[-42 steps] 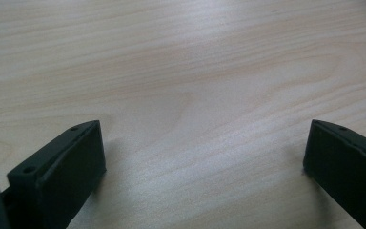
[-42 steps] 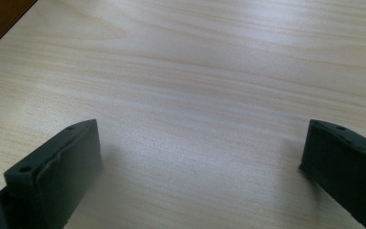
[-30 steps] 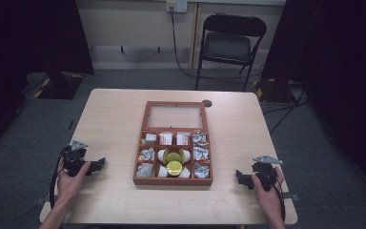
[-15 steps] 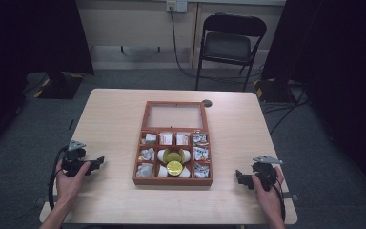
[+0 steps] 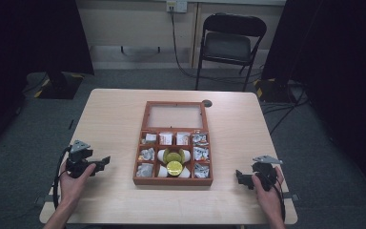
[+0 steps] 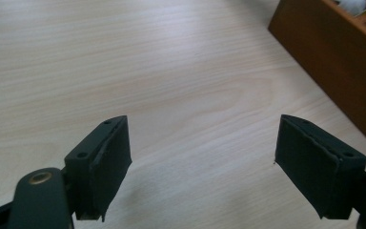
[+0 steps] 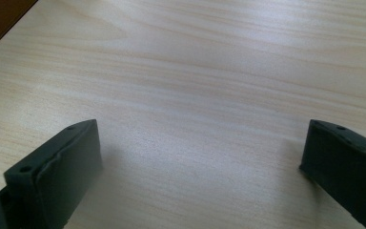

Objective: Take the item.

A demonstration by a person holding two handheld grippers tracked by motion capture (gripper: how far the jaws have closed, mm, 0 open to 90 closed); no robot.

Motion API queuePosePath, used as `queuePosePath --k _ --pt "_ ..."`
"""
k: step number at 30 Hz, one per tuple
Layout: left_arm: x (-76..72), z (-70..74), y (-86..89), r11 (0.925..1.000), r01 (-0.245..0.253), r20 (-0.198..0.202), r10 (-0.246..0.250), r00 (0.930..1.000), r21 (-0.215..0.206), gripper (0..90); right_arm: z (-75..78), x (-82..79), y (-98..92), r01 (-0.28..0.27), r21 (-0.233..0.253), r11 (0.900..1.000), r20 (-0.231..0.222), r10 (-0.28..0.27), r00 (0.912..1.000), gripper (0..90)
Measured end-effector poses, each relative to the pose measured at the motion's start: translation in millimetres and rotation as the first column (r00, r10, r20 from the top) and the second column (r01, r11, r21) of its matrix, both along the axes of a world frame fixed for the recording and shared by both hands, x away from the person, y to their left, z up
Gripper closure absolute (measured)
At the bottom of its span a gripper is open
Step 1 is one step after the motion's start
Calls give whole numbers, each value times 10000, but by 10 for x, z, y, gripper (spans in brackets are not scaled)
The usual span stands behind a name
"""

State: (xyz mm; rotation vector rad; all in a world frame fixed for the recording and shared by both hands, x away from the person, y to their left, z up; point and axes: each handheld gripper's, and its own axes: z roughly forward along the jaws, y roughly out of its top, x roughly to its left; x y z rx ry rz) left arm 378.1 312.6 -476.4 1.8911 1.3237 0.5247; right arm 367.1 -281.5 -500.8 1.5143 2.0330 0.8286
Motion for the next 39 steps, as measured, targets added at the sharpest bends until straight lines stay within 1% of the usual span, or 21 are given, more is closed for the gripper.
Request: queuePosePath --k 2,9,12,13,16,19,22,23,29,30,32,33,34,35,36,39 --pt "-1 33 -21 9999 136 40 -136 9999 85 193 0 0 0 -3 -5 10000 3 3 10000 0" --pt "-16 138 -102 9986 497 288 -491 9984 -196 203 0 2 0 -7 7 10000 -1 7 10000 0" --pt "-41 163 -142 9977 621 355 -611 9975 -286 225 0 2 1 7 8 10000 1 -7 10000 0" --pt "-50 180 -160 9967 738 419 -724 9965 -333 225 0 2 1 3 13 10000 0 -3 10000 0" --pt "-55 193 -174 9967 732 474 -715 9963 -351 225 0 2 0 -7 6 10000 -2 7 10000 0" --pt "-36 226 -195 9949 905 315 -891 9955 -440 209 0 2 1 0 16 10000 -1 0 10000 0" --pt "-14 251 -229 9939 989 296 -975 9948 -484 197 0 4 0 -6 7 10000 -1 6 10000 0" --pt "-4 267 -248 9927 1084 264 -1071 9939 -525 197 0 4 0 -17 5 10000 9 17 10000 0" --pt "16 344 -333 9892 1358 494 -1331 9899 -554 197 0 5 0 -5 -8 10000 0 5 10000 0" --pt "29 363 -343 9886 1391 460 -1366 9896 -577 197 0 5 0 -5 -7 10000 -2 5 10000 0" --pt "77 429 -379 9852 1532 503 -1496 9875 -774 199 0 5 0 -8 -12 10000 3 8 10000 0" --pt "93 457 -402 9853 1528 576 -1487 9872 -762 203 0 4 0 -8 -10 10000 1 8 10000 0" --pt "109 482 -419 9852 1590 568 -1555 9862 -638 207 0 4 0 -4 -9 10000 -1 4 10000 0" --pt "137 526 -459 9862 1577 690 -1541 9856 -500 206 0 4 1 2 -10 10000 -1 -2 10000 0" --pt "144 546 -476 9865 1536 802 -1488 9856 -573 206 0 4 0 -6 -7 10000 0 6 10000 0" --pt "181 614 -525 9832 1662 926 -1591 9829 -751 206 0 5 0 -1 -13 10000 2 1 10000 0"
